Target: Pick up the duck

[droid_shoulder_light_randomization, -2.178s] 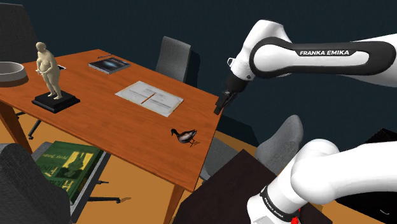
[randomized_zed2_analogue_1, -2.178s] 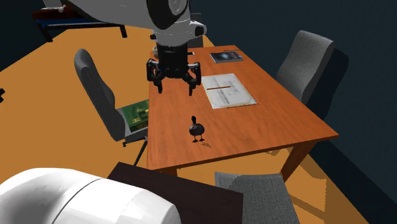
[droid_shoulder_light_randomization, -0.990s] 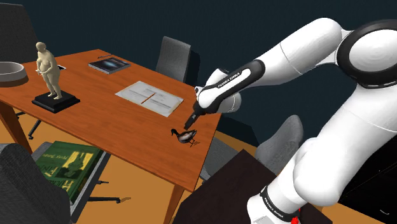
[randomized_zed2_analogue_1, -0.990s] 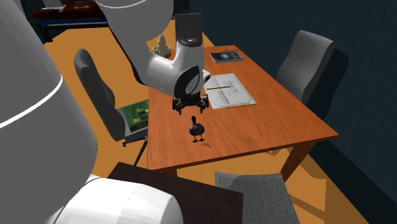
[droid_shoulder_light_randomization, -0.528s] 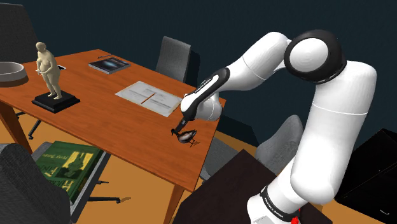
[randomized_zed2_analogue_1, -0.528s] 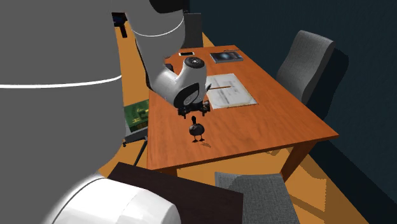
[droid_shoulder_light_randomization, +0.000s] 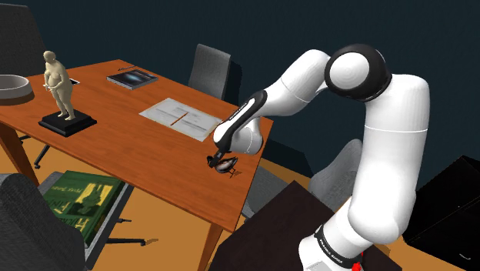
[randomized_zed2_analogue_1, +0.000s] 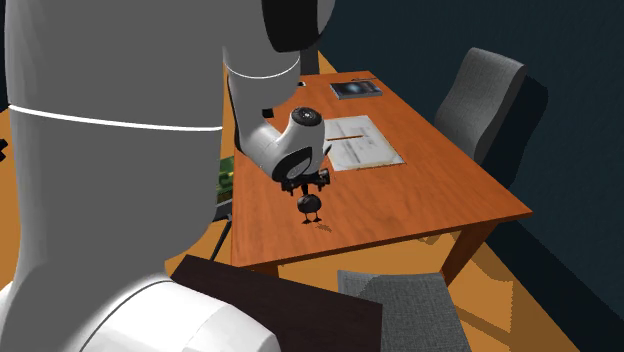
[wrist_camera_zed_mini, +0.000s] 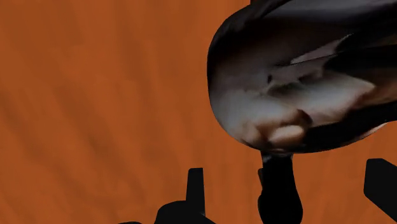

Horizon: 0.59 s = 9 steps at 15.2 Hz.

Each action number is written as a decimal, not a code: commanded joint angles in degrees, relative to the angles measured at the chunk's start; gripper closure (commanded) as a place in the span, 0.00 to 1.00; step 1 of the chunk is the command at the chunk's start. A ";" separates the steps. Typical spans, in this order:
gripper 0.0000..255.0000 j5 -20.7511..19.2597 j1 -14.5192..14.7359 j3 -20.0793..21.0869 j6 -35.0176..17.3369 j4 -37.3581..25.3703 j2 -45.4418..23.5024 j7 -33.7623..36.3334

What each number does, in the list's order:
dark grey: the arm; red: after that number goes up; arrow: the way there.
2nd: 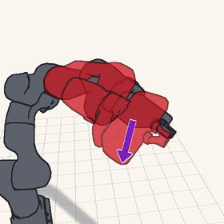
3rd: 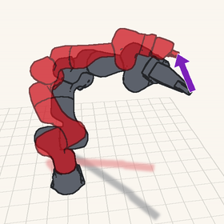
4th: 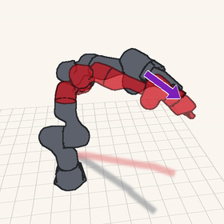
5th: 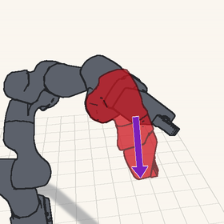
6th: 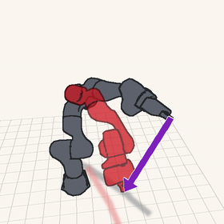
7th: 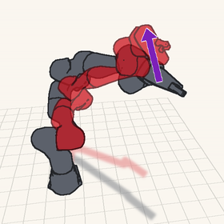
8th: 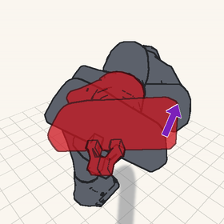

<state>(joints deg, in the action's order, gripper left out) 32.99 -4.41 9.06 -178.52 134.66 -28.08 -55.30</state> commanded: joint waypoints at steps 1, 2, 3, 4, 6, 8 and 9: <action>0.00 0.11 -0.44 0.45 -0.53 -0.41 -0.88 -0.31; 1.00 0.07 -0.38 0.36 -0.44 -0.45 -0.84 -0.27; 1.00 0.08 -0.40 0.39 -0.47 -0.46 -0.87 -0.28; 1.00 0.07 -0.35 0.36 -0.46 -0.47 -0.87 -0.25; 1.00 0.08 -0.35 0.36 -0.46 -0.45 -0.85 -0.25; 1.00 0.08 -0.35 0.36 -0.46 -0.46 -0.85 -0.25; 1.00 0.07 -0.35 0.36 -0.45 -0.46 -0.85 -0.24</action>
<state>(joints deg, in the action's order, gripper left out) 33.06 -4.75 9.41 -178.97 134.21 -28.94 -55.54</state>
